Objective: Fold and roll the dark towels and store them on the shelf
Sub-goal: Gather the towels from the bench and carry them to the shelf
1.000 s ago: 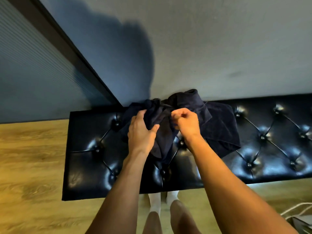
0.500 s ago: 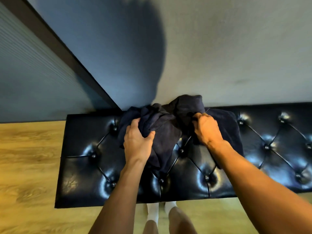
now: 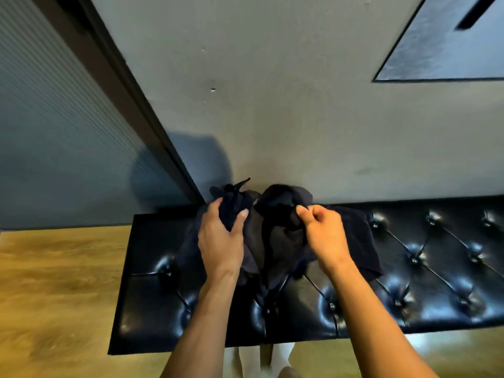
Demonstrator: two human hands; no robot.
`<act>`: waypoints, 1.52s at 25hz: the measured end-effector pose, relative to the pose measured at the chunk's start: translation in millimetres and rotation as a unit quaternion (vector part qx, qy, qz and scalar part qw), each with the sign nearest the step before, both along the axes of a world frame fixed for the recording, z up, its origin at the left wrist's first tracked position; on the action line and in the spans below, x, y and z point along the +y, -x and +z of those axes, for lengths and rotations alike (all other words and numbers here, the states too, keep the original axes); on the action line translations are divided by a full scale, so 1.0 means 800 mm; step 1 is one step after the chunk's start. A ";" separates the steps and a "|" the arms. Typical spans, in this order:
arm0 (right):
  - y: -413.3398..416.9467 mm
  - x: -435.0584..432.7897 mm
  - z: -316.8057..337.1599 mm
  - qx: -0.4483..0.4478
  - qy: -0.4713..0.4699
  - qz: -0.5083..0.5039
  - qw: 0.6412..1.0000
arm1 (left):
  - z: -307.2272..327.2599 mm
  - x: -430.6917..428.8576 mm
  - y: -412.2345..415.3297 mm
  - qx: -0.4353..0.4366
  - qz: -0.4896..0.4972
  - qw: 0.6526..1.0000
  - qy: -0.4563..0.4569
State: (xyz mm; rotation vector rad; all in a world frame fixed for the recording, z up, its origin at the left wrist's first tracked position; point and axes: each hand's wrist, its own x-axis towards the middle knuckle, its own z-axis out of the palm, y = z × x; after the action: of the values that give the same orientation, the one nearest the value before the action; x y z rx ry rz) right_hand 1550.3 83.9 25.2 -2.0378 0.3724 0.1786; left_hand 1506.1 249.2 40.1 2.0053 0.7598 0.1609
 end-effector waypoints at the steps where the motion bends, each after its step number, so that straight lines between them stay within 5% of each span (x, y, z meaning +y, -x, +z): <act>1: 0.009 0.012 -0.002 0.008 -0.025 0.023 0.999 | -0.001 -0.005 0.003 0.002 -0.037 0.999 0.006; 6: 0.036 0.048 -0.022 0.070 -0.162 0.007 0.984 | -0.027 -0.029 0.017 0.082 -0.140 0.985 0.059; 9: 0.040 0.031 -0.032 0.153 -0.335 -0.047 0.929 | -0.049 -0.037 0.020 0.132 -0.210 0.967 0.067; 14: 0.004 -0.013 -0.064 0.243 -0.351 -0.012 0.904 | -0.079 -0.066 0.009 0.156 -0.198 0.967 0.044; 15: -0.006 -0.025 -0.082 0.224 -0.283 0.000 0.933 | -0.085 -0.073 0.004 0.159 -0.180 0.969 0.052; 17: -0.025 -0.055 -0.130 0.158 0.036 0.076 0.984 | -0.094 -0.087 -0.011 0.169 -0.147 0.973 0.061; 19: -0.028 -0.086 -0.183 0.196 0.298 0.191 0.914 | -0.101 -0.100 -0.028 0.174 -0.123 0.975 0.054; 22: -0.007 -0.113 -0.237 0.244 0.483 0.300 0.785 | -0.113 -0.103 -0.043 0.188 -0.110 0.975 0.036; 25: 0.000 -0.129 -0.259 0.096 0.551 0.353 0.750 | -0.119 -0.094 -0.035 0.209 -0.106 0.972 0.030; 27: -0.004 -0.141 -0.256 0.069 0.527 0.366 0.764 | -0.120 -0.092 -0.025 0.205 -0.102 0.973 0.031; 30: -0.003 -0.141 -0.227 0.060 0.356 0.165 0.918 | -0.115 -0.093 -0.010 0.208 -0.081 0.973 0.062; 32: -0.003 -0.123 -0.174 0.045 0.196 -0.006 0.979 | -0.094 -0.091 -0.005 0.207 -0.051 0.973 0.089; 35: 0.007 -0.085 -0.058 -0.028 0.055 -0.089 0.994 | -0.037 -0.080 0.007 0.184 -0.012 0.977 0.110; 38: 0.044 -0.031 0.050 -0.086 -0.061 -0.039 0.994 | 0.038 -0.057 0.023 0.118 0.015 0.983 0.138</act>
State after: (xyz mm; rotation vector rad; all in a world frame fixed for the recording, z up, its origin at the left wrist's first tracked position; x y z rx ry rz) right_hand 1515.3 58.8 65.3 -1.8984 0.3240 -0.0217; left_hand 1487.7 203.2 70.3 1.7661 0.9094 -0.1608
